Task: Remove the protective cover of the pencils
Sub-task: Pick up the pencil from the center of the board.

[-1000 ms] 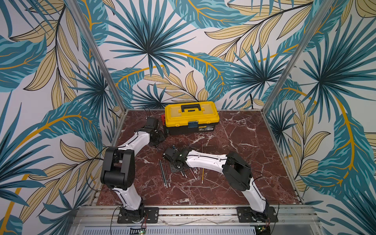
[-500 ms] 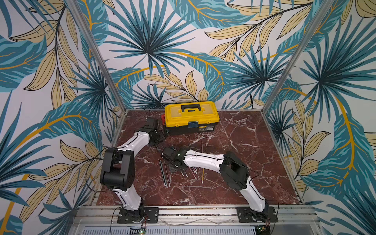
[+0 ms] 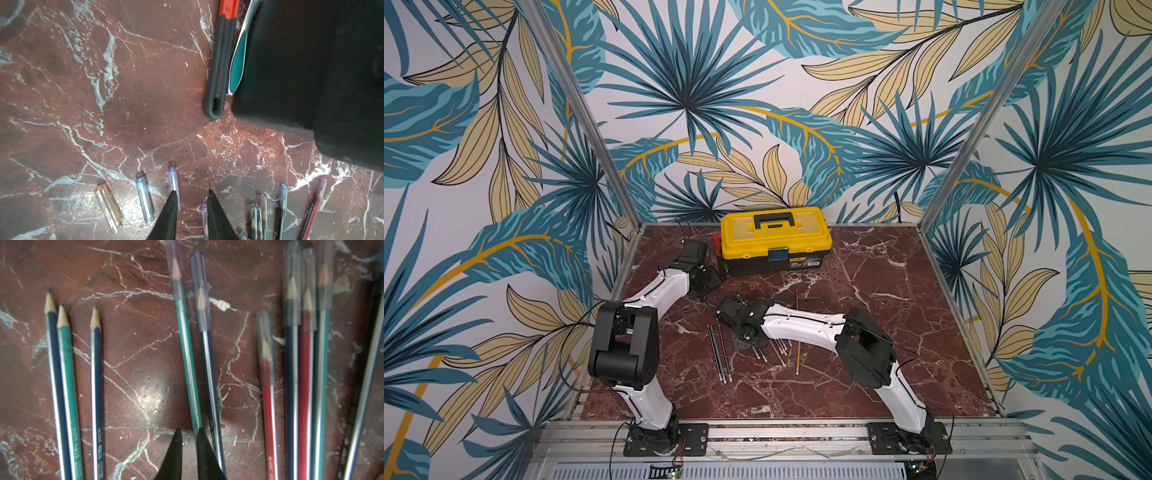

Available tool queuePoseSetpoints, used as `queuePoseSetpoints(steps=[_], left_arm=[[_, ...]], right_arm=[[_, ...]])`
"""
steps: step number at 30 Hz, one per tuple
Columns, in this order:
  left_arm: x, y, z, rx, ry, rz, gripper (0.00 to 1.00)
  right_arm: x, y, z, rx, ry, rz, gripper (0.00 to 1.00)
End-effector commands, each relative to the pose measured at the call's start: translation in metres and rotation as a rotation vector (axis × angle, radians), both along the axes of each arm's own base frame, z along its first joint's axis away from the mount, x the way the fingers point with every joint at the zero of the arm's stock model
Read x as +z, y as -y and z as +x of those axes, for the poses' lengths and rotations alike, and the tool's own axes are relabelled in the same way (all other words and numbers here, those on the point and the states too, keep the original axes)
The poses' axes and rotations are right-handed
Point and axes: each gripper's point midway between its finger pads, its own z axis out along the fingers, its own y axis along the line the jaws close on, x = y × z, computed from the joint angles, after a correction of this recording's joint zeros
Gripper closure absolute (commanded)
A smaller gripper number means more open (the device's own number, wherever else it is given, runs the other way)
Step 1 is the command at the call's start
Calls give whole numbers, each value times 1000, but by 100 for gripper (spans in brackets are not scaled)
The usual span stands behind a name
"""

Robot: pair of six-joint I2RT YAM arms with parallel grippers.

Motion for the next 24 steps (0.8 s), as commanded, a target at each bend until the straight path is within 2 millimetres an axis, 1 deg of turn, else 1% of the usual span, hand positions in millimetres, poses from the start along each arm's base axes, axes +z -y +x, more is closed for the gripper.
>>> queuePoseSetpoints(steps=[1,5,11,16,24], left_arm=[[4,2,-4,-1,14,-5,74],[3,2,-4,-2,12,-5,74],[2,2,-4,-3,10,-5,74],[2,2,-3,-3,10,-6,74],[3,2,-4,-2,11,-5,74]], right_arm=[[-2,11,0,-4,0,-35,83],[-5,14,1,-10,-8,-36,83],[-12,7,-3,3,-39,-11,83],[-19,6,-3,5,-51,-19,84],[-22,5,-2,5,-56,-25,83]])
